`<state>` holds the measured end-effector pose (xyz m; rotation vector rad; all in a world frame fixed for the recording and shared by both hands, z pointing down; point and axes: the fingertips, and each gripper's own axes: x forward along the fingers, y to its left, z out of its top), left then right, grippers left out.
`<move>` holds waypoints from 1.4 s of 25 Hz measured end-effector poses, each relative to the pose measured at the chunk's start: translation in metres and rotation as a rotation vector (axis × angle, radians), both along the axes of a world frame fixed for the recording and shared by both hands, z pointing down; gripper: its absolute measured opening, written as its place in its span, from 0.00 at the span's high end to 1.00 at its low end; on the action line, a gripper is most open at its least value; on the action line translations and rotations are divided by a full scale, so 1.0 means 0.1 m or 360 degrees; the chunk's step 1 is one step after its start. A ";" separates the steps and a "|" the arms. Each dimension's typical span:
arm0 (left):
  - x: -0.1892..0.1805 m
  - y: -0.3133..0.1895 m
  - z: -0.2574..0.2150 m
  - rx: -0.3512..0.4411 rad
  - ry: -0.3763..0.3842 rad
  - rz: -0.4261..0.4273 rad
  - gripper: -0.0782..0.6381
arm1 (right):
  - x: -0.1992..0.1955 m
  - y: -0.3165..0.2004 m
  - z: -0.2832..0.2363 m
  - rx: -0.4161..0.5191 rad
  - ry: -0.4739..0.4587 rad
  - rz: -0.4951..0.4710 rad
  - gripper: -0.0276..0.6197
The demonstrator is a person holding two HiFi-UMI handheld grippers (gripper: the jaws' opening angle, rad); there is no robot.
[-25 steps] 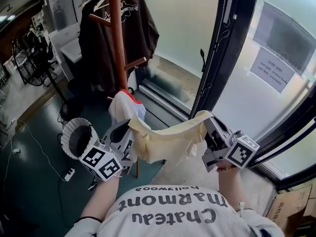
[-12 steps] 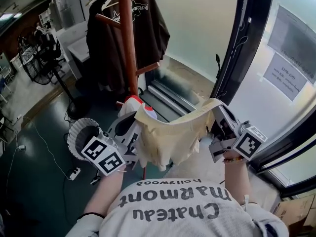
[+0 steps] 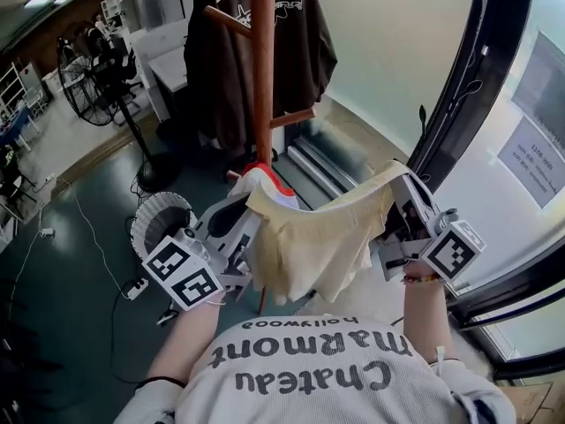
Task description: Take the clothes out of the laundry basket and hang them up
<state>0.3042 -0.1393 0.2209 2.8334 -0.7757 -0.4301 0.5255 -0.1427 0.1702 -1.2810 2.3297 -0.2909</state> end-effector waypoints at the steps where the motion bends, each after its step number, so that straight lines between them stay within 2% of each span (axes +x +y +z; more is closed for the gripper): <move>1: 0.00 -0.01 0.00 -0.0001 -0.0005 -0.0009 0.86 | -0.02 -0.04 0.00 0.0002 0.0001 -0.0015 0.91; 9: -0.07 -0.11 -0.09 0.0011 0.0015 -0.0168 0.86 | -0.16 -0.43 -0.11 0.0043 -0.0007 -0.0203 0.91; 14: -0.05 -0.17 -0.22 0.0045 -0.0014 -0.0270 0.86 | -0.35 -0.68 -0.46 0.0222 0.0003 -0.0444 0.91; 17: -0.11 -0.19 -0.34 0.0081 -0.0027 -0.0375 0.86 | -0.48 -0.84 -0.62 0.0267 0.0022 -0.0564 0.91; 21: -0.12 -0.20 -0.49 0.0116 -0.0049 -0.0434 0.86 | -0.45 -1.01 -0.75 0.0288 0.0110 -0.0535 0.91; 26: -0.15 -0.21 -0.65 0.0184 -0.0170 -0.0574 0.86 | -0.69 -1.22 -1.10 0.0538 0.0238 -0.0693 0.91; 33: -0.25 -0.31 -0.90 0.0302 -0.0267 -0.0771 0.86 | -0.72 -1.74 -1.29 0.0556 0.0333 -0.0599 0.91; 35: -0.32 -0.40 -0.93 0.0289 -0.0294 -0.0836 0.86 | -0.78 -1.89 -1.29 0.0561 0.0377 -0.0584 0.91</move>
